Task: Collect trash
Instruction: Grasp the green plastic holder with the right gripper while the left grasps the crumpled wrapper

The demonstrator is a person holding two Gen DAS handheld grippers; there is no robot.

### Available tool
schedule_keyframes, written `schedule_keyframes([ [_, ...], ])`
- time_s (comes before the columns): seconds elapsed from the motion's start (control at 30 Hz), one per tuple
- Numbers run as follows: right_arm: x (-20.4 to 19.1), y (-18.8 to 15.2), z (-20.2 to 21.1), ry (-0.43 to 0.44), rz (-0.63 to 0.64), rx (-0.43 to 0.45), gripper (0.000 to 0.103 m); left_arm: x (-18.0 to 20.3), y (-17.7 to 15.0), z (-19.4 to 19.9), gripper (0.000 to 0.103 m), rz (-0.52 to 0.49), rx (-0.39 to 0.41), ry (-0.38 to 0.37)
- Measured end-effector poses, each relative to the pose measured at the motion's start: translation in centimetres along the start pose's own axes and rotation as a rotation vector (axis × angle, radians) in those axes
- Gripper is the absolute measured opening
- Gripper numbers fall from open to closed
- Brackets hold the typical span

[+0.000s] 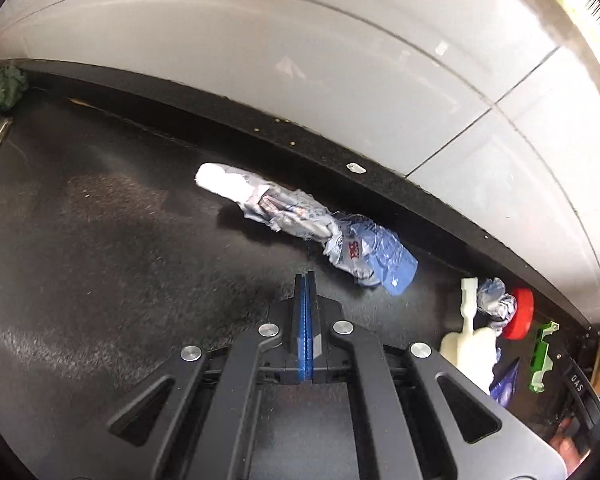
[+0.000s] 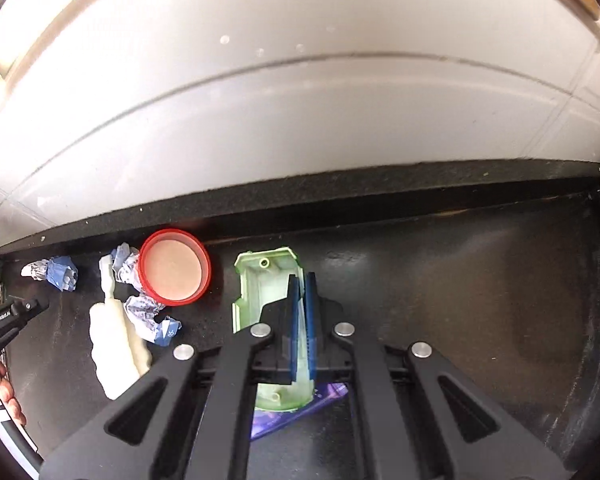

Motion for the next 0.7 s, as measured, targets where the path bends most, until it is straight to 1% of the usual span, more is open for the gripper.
schedule_keyframes([
  [0.1, 0.4, 0.0, 3.0, 0.033, -0.03, 0.04, 0.004, -2.1, -0.6, 3.1, 0.0, 0.033, 0.042, -0.017],
  [0.2, -0.6, -0.9, 5.7, 0.069, -0.006, 0.078, 0.004, -4.9, -1.6, 6.1, 0.0, 0.088, 0.076, -0.014],
  [0.27, -1.1, -1.3, 6.3, 0.088, 0.002, 0.083, 0.004, -6.5, -2.3, 7.3, 0.0, 0.119, 0.066, -0.029],
  [0.33, -1.5, -1.8, 6.5, 0.097, 0.019, 0.075, 0.004, -6.7, -3.1, 8.1, 0.0, 0.127, 0.054, -0.034],
  [0.4, -1.7, -2.6, 6.7, 0.109, 0.036, 0.062, 0.004, -6.9, -4.2, 8.6, 0.001, 0.141, 0.058, -0.022],
  [0.43, -1.8, -3.0, 6.7, 0.114, 0.042, 0.054, 0.004, -6.9, -4.2, 8.4, 0.01, 0.156, 0.057, -0.024],
  [0.47, -1.7, -3.6, 6.8, 0.114, 0.046, 0.048, 0.004, -6.7, -4.2, 8.0, 0.035, 0.175, 0.05, -0.029],
  [0.5, -1.5, -3.9, 6.8, 0.109, 0.046, 0.042, 0.004, -6.4, -4.2, 7.5, 0.053, 0.201, 0.047, -0.038],
  [0.53, -1.1, -3.9, 6.8, 0.103, 0.04, 0.037, 0.004, -6.1, -4.2, 7.2, 0.075, 0.227, 0.053, -0.037],
  [0.6, 0.4, -4.1, 6.4, 0.088, 0.017, 0.025, 0.004, -5.1, -3.9, 6.1, 0.075, 0.232, 0.057, -0.027],
  [0.7, 2.6, -4.1, 5.7, 0.072, -0.035, 0.005, 0.004, -2.9, -2.5, 3.8, 0.076, 0.196, 0.041, -0.013],
])
Point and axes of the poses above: each gripper's, at about its wrist camera, not at the fingertips, and z roughly against the way its jaws point, x to its right, y to its top, the point moved 2 cm from there along -z, roughly the way its jaws point, and after that the axes turned 3 degrees about y, right-handed, at the moved point
